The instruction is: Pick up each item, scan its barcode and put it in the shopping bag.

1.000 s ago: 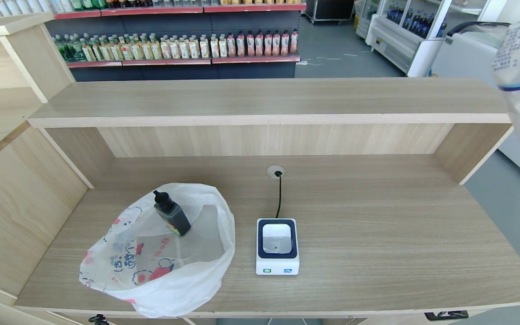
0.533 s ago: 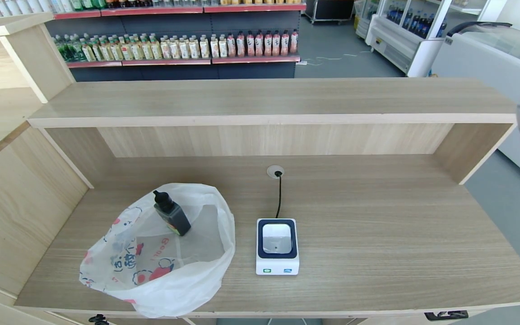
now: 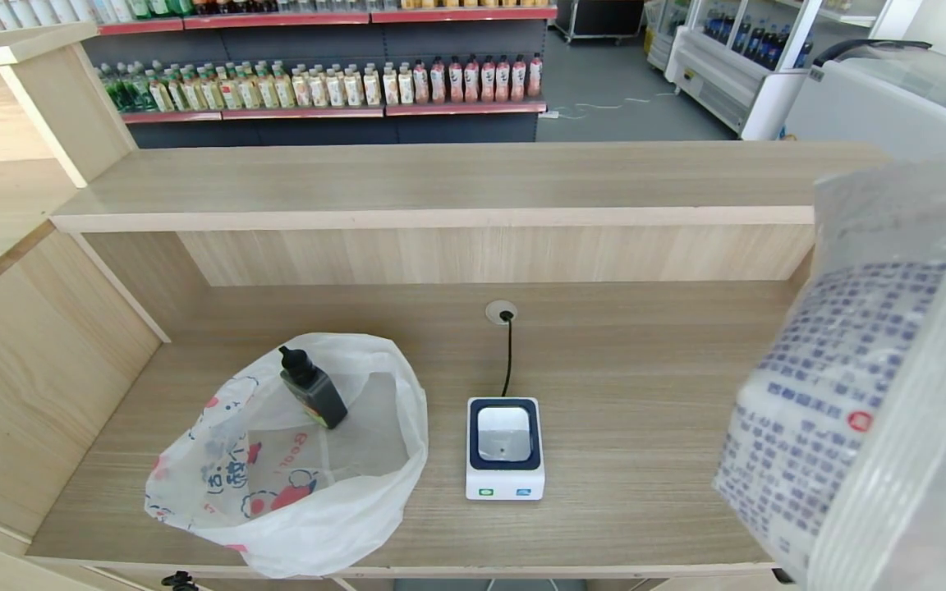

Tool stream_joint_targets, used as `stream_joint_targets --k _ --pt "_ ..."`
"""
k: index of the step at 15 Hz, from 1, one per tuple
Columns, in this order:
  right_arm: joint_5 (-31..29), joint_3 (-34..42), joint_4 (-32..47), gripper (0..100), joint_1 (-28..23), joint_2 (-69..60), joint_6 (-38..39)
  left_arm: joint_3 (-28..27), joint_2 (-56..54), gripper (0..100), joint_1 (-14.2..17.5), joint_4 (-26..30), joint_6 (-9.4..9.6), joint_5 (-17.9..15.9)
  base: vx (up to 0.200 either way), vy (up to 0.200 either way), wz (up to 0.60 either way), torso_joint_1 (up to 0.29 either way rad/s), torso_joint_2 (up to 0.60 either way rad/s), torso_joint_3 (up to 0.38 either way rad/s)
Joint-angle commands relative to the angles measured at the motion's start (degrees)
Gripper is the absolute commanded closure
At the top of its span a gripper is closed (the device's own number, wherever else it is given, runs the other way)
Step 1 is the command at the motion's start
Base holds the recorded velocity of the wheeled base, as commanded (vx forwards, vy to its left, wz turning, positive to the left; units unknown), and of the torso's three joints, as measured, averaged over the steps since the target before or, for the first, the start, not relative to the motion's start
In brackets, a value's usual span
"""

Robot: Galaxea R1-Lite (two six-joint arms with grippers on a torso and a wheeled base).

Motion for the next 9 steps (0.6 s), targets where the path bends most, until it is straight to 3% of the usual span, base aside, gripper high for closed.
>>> stream_joint_targets --k 1,9 --pt "-0.01 -0.1 0.21 100 0.73 0.97 -4.58 0.0 0.0 0 0.02 0.0 0.06 -0.01 0.0 0.0 0.0 0.0 0.0 0.0" --pt "0.08 -0.1 7.06 100 7.06 1.5 -4.58 0.0 0.0 0 0.02 0.0 -0.03 -0.01 0.0 0.0 0.0 0.0 0.0 0.0"
